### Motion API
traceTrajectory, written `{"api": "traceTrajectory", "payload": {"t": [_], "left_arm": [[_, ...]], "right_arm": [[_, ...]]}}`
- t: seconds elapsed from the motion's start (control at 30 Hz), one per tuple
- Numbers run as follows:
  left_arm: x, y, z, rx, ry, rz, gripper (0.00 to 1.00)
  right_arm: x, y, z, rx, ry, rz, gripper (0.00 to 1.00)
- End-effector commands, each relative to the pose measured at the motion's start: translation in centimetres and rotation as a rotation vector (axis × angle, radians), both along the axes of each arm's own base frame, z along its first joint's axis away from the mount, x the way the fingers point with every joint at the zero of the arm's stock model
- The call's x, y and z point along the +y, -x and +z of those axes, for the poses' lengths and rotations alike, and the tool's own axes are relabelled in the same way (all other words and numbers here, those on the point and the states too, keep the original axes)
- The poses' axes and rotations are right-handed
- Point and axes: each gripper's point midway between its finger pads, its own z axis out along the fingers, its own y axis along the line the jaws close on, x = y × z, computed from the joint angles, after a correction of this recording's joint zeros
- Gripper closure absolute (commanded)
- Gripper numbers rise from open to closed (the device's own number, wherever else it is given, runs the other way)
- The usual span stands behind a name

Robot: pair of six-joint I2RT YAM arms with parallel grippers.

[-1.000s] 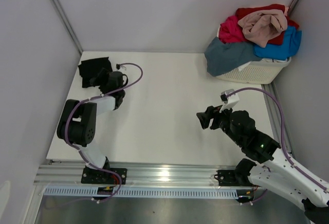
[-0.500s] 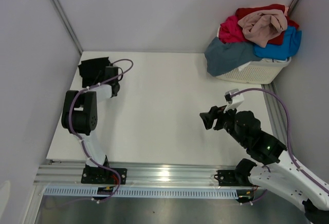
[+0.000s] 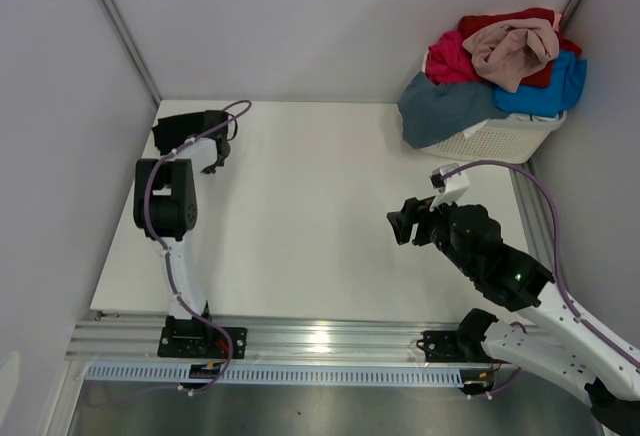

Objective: Fold and stack the t-shirts
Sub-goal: Put the neatly folded tshirt into the corner of the board with the left arm

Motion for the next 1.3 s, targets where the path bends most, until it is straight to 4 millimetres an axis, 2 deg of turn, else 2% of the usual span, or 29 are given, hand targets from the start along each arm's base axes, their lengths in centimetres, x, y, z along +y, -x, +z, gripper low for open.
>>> {"api": "traceTrajectory", "payload": {"t": [0.0, 0.13, 0.17, 0.2, 0.27, 0.3, 0.33, 0.37, 0.4, 0.43, 0.47, 0.5, 0.53, 0.57, 0.6, 0.63, 0.67, 0.73, 0.77, 0.83, 0.87, 0.9, 0.93, 0.97, 1.0, 1.1, 1.13, 1.2, 1.27], "left_arm": [[-0.8, -1.2, 0.2, 0.015, 0.083, 0.01, 0.71], [-1.4, -1.5, 0.6, -0.005, 0.165, 0.046, 0.68], [0.1, -1.5, 1.1, -0.029, 0.186, 0.084, 0.64], [-0.3, -1.6, 1.4, -0.048, 0.21, 0.09, 0.61], [-0.9, -2.5, 4.1, -0.159, 0.288, 0.098, 0.49], [-1.3, -2.0, 4.3, -0.179, 0.307, 0.094, 0.01], [-1.6, -2.3, 7.7, -0.285, 0.335, 0.088, 0.01], [-1.9, -3.3, 9.8, -0.387, 0.363, 0.063, 0.01], [-2.0, -2.1, 8.9, -0.392, 0.377, 0.066, 0.01], [-2.1, -1.9, 12.3, -0.499, 0.403, 0.065, 0.01], [-2.5, -1.9, 13.7, -0.554, 0.44, 0.046, 0.01], [-2.5, -1.5, 13.5, -0.597, 0.467, 0.045, 0.01], [-2.7, -1.2, 14.3, -0.644, 0.499, 0.045, 0.01], [-2.9, 0.4, 14.4, -0.671, 0.515, 0.045, 0.01], [-2.8, 0.0, 16.4, -0.76, 0.52, 0.028, 0.01], [-2.8, 0.2, 17.4, -0.804, 0.527, 0.022, 0.01], [-2.9, 1.5, 17.3, -0.82, 0.531, 0.022, 0.01], [-3.0, 1.8, 19.8, -0.945, 0.561, 0.017, 0.01], [-3.1, 3.2, 19.7, -0.978, 0.584, 0.029, 0.01], [-3.3, 3.9, 22.4, -1.108, 0.628, 0.018, 0.01], [-3.4, 4.7, 21.3, -1.106, 0.642, 0.031, 0.01], [-3.6, 5.5, 22.7, -1.151, 0.658, 0.021, 0.01], [-4.0, 5.8, 23.1, -1.16, 0.671, -0.001, 0.01], [-4.1, 6.3, 22.2, -1.149, 0.678, 0.002, 0.01], [-4.2, 6.8, 23.0, -1.178, 0.698, 0.009, 0.01], [-4.4, 8.0, 21.6, -1.181, 0.732, 0.043, 0.01], [-4.4, 8.5, 22.2, -1.205, 0.736, 0.035, 0.01], [-4.6, 9.3, 20.9, -1.21, 0.757, 0.055, 0.01], [-4.6, 10.2, 21.1, -1.232, 0.751, 0.053, 0.01]], "right_arm": [[-0.1, -0.6, 2.1, -0.048, -0.005, -0.013, 0.3], [0.3, -1.1, 2.1, -0.05, -0.014, -0.024, 0.29], [0.0, -1.5, 1.9, -0.044, -0.027, -0.063, 0.29], [-0.1, -1.8, 1.9, -0.045, -0.036, -0.078, 0.28], [-0.4, -2.4, 2.0, -0.046, -0.056, -0.12, 0.27], [-0.3, -2.7, 1.8, -0.04, -0.055, -0.129, 0.27], [-0.4, -3.0, 1.7, -0.038, -0.054, -0.142, 0.25], [-0.4, -3.1, 1.6, -0.035, -0.05, -0.149, 0.24], [-0.6, -3.4, 1.8, -0.036, -0.046, -0.169, 0.24], [-0.7, -3.6, 1.5, -0.028, -0.04, -0.183, 0.23], [-0.8, -3.7, 1.5, -0.029, -0.042, -0.191, 0.22], [-0.9, -3.8, 1.6, -0.03, -0.046, -0.203, 0.22], [-0.9, -3.9, 1.7, -0.034, -0.055, -0.208, 0.21], [-0.9, -3.9, 1.6, -0.033, -0.059, -0.207, 0.21], [-0.8, -3.9, 1.7, -0.032, -0.067, -0.207, 0.2], [-0.8, -3.8, 1.6, -0.032, -0.071, -0.207, 0.2], [-0.9, -3.8, 1.6, -0.029, -0.077, -0.21, 0.2], [-0.9, -3.8, 1.4, -0.02, -0.085, -0.217, 0.19], [-0.9, -3.8, 1.2, -0.017, -0.081, -0.22, 0.19], [-1.2, -4.0, 1.0, -0.005, -0.079, -0.244, 0.19], [-1.3, -4.1, 0.9, 0.0, -0.075, -0.254, 0.2], [-1.4, -4.1, 0.7, 0.005, -0.072, -0.261, 0.2], [-1.4, -4.2, 0.6, 0.009, -0.068, -0.267, 0.19], [-1.6, -4.2, 0.5, 0.01, -0.069, -0.278, 0.19], [-1.6, -4.3, 0.4, 0.013, -0.067, -0.284, 0.19], [-1.8, -4.6, 0.2, 0.007, -0.061, -0.302, 0.19], [-1.8, -4.6, 0.2, 0.006, -0.057, -0.303, 0.19], [-2.0, -4.8, 0.1, 0.002, -0.051, -0.315, 0.19], [-2.0, -5.0, -0.1, 0.0, -0.041, -0.321, 0.19]]}}
